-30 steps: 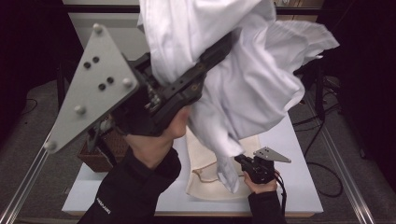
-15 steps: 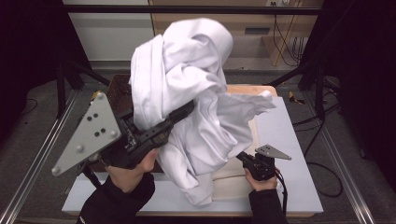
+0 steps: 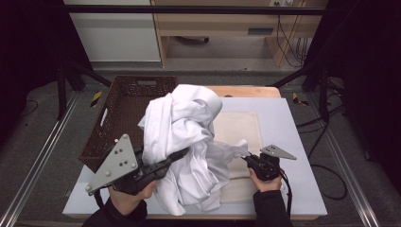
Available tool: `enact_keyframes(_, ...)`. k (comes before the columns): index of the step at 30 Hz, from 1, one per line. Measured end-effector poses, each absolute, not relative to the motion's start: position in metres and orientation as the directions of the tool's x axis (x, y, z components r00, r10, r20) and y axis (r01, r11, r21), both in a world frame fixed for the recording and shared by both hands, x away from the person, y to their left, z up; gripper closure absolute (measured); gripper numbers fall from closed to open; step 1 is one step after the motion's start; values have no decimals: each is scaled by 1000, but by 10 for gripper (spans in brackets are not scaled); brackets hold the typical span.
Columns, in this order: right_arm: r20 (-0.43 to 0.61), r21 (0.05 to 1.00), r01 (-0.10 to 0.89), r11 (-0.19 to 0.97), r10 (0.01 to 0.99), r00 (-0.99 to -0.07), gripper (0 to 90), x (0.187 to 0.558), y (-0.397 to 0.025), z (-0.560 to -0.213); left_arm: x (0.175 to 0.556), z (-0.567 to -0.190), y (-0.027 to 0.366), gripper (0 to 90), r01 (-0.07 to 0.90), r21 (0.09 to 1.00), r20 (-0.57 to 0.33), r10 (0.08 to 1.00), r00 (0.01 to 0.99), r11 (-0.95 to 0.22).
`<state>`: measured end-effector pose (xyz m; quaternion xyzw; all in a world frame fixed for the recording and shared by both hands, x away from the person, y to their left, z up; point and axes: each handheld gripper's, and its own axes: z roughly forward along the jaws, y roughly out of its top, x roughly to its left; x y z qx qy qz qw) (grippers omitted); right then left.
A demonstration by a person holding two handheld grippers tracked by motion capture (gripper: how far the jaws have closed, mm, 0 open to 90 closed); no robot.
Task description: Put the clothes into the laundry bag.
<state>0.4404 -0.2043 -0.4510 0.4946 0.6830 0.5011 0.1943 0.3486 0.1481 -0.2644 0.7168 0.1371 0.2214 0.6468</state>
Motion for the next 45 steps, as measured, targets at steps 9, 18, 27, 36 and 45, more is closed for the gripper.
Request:
enact_keyframes(9,230,875,483,8,873,-430,875,441,-204,-451,358,-314,146,810,26,973,86,460,884,-231)
enact_keyframes(18,226,875,485,15,872,-435,875,440,-202,-452,369,-358,109,809,84,936,75,429,900,-341)
enact_keyframes(27,217,877,480,22,874,-435,875,438,-201,-452,390,-407,64,806,153,882,58,424,904,-445)
enact_keyframes(36,220,872,488,21,875,-431,875,438,-200,-454,405,-433,58,661,203,854,41,450,892,-479)
enact_keyframes(45,219,872,489,23,876,-430,875,437,-200,-453,402,-395,71,181,169,909,74,546,835,-382)
